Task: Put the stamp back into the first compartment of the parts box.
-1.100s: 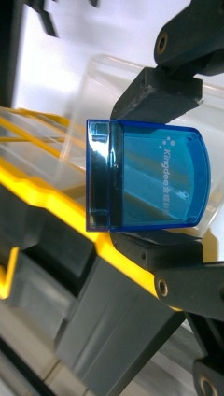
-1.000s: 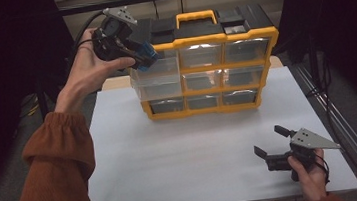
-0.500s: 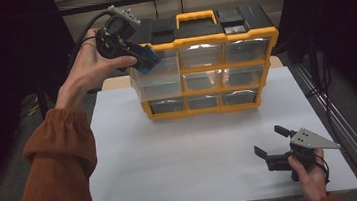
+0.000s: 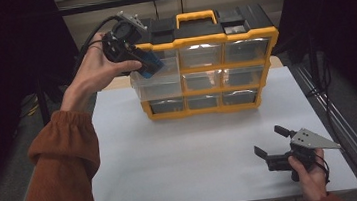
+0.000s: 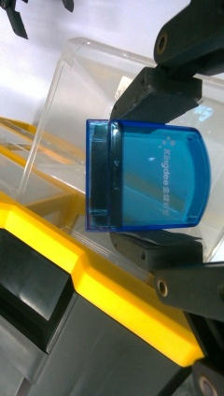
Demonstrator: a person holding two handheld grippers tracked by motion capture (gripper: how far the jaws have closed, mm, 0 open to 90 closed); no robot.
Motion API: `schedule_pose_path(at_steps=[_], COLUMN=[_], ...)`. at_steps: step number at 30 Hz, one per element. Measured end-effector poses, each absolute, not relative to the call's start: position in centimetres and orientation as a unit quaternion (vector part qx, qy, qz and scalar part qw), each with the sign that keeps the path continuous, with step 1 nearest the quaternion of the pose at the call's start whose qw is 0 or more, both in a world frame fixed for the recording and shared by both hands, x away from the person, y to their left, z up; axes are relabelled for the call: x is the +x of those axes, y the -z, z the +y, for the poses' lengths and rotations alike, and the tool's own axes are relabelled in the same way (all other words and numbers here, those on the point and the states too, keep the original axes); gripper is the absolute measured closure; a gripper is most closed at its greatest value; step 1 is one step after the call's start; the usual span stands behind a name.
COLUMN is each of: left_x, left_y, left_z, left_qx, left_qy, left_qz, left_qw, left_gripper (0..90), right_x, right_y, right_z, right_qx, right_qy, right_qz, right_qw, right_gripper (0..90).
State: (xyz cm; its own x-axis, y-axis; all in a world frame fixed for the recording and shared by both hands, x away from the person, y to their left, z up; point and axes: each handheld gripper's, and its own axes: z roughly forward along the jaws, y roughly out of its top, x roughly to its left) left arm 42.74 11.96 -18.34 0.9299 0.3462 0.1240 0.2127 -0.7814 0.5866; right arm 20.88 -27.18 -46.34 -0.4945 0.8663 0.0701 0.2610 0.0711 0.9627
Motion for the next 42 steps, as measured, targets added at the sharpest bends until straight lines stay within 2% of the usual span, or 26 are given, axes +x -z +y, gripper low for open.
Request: schedule_pose_path(at_steps=[13,14,16,19,22,23,24,28,37,42], left_x=[42.6,42.6,42.7,42.7,42.8,42.7,42.6,42.6,41.7,40.7], left_y=[18.5,18.5,18.4,18.4,18.2,18.2,18.3,18.2,18.9,19.2], left_z=[11.8,11.8,12.0,12.1,12.5,12.6,12.6,13.4,14.6,15.0], left_qx=[0.935,0.935,0.929,0.925,0.920,0.915,0.907,0.894,0.874,0.852], left_qy=[-0.100,-0.100,-0.105,-0.110,-0.116,-0.121,-0.127,-0.135,-0.149,-0.186], left_qz=[0.144,0.144,0.150,0.158,0.157,0.162,0.173,0.179,0.174,0.199], left_qw=[0.307,0.307,0.321,0.329,0.341,0.349,0.364,0.388,0.428,0.448], left_gripper=[40.9,39.2,30.0,26.9,17.2,17.2,11.8,6.3,3.6,3.6], right_x=[20.9,20.9,20.9,20.9,20.9,20.9,20.9,20.9,20.9,20.9], right_y=[46.4,46.4,46.4,46.4,46.4,46.4,46.4,46.4,46.4,46.4], right_z=[-27.2,-27.2,-27.2,-27.2,-27.2,-27.2,-27.2,-27.2,-27.2,-27.2], right_qx=[0.417,0.417,0.415,0.417,0.416,0.416,0.417,0.418,0.417,0.417], right_qy=[-0.538,-0.538,-0.538,-0.538,-0.539,-0.539,-0.538,-0.539,-0.538,-0.537], right_qz=[0.677,0.677,0.679,0.677,0.678,0.678,0.677,0.677,0.678,0.678], right_qw=[0.279,0.279,0.278,0.279,0.277,0.277,0.278,0.277,0.278,0.279], right_gripper=[0.3,0.3,0.3,0.3,0.3,0.3,0.4,0.3,0.3,0.3])
